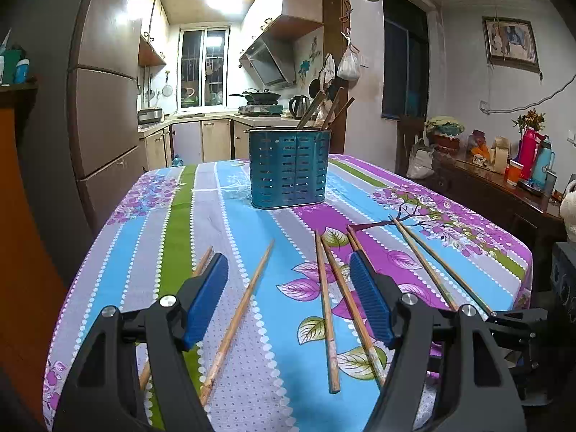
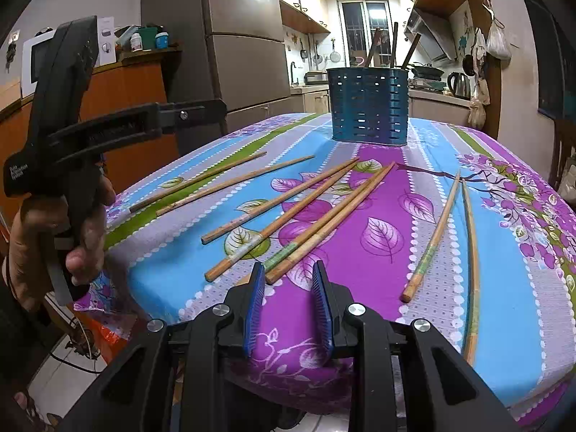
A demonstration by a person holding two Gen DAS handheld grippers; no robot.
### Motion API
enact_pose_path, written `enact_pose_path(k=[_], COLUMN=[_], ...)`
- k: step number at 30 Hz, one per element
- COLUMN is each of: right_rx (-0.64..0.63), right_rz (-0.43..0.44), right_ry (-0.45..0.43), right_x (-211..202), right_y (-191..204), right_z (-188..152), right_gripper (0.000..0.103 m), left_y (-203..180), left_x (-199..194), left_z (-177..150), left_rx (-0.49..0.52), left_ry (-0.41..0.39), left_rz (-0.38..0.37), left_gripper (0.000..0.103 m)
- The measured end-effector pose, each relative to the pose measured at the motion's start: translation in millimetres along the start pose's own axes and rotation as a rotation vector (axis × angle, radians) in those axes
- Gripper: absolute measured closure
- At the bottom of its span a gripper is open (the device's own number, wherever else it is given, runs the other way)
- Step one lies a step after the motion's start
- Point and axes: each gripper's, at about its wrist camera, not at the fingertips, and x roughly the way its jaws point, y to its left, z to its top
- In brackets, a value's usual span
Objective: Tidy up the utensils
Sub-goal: 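Move both open tools back over the remaining chopsticks on the table, then close the left tool on a chopstick while the right tool grasps another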
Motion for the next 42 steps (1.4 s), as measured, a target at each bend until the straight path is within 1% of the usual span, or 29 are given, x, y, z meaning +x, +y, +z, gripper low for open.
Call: enact_pose_path(k=[2, 5, 7, 10, 16, 23, 29, 35, 38, 42], right_rx=[-0.008, -0.012, -0.025, -0.016, -0.001, 0.021, 0.049, 0.058, 0.067, 0.059], right_rz=[0.005, 0.021, 0.026, 0.034, -0.047, -0.087, -0.142, -0.182, -0.198, -0.219], right_ry=[-0.002, -0.031, -0.044, -0.028, -0.024, -0.015, -0.017, -0.018, -0.011, -0.005], right_x=[1, -13, -19, -10, -4, 2, 6, 10, 12, 16], right_y=[3, 13, 24, 30, 33, 37, 39, 43, 41, 43], right_z=[1, 0, -4, -8, -11, -11, -8, -4, -2, -1], right_gripper=[0.074, 0.078, 0.088, 0.093, 0.093, 0.093, 0.093, 0.093, 0.089, 0.088], left_y=[0, 2, 3, 3, 0, 2, 11, 18, 18, 21], left_x=[0, -3, -5, -7, -12, -24, -27, -29, -29, -27], left_z=[0, -3, -5, -8, -14, -26, -44, -47, -48, -50], left_rx=[-0.001, -0.003, -0.007, -0.008, 0.017, 0.0, -0.026, -0.042, -0.043, -0.05], left_ry=[-0.003, -0.007, -0.01, -0.012, -0.012, -0.018, 0.011, 0.006, -0.001, -0.003], left_rz=[0.006, 0.016, 0.019, 0.02, 0.016, -0.006, -0.02, -0.043, -0.056, -0.07], left_gripper=[0.036, 0.036, 0.036, 0.036, 0.036, 0.036, 0.036, 0.036, 0.036, 0.036])
